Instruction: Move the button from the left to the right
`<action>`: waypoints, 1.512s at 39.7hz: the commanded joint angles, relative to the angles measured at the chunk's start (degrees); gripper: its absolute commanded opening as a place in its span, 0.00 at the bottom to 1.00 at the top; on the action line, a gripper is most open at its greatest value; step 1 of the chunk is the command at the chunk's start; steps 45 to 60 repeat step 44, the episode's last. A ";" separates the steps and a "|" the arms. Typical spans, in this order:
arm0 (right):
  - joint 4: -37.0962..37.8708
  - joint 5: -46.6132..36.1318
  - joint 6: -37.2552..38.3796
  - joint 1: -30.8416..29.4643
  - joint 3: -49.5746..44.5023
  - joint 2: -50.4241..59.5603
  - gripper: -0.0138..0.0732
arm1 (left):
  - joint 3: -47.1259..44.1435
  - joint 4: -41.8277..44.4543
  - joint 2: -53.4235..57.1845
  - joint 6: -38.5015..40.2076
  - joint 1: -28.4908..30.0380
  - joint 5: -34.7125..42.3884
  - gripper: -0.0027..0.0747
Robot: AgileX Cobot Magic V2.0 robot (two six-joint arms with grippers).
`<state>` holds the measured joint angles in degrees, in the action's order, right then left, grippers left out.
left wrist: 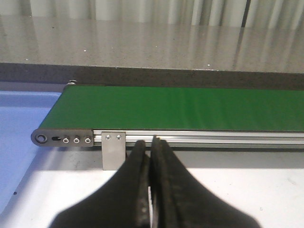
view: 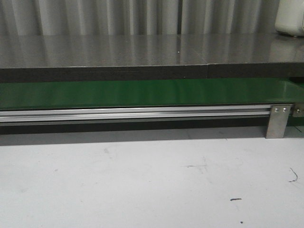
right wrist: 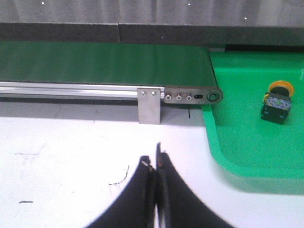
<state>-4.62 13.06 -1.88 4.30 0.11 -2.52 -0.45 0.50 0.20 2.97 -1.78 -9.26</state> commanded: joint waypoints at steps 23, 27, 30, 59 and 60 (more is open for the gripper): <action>0.37 -4.37 -0.21 -1.10 -1.17 4.08 0.08 | -1.68 -0.50 1.06 0.57 0.15 5.05 0.01; 0.37 -4.37 -0.21 -1.10 -1.17 4.08 0.08 | -1.68 -0.50 1.06 0.57 0.15 5.05 0.01; 0.37 -4.37 -0.21 -1.10 -1.17 4.08 0.08 | -1.68 -0.50 1.06 0.57 0.15 5.05 0.01; 0.37 -4.37 -0.21 -1.10 -1.17 4.08 0.08 | -1.68 -0.50 1.06 0.57 0.15 5.05 0.01; 0.37 -4.37 -0.21 -1.10 -1.17 4.08 0.08 | -1.68 -0.50 1.06 0.57 0.15 5.05 0.01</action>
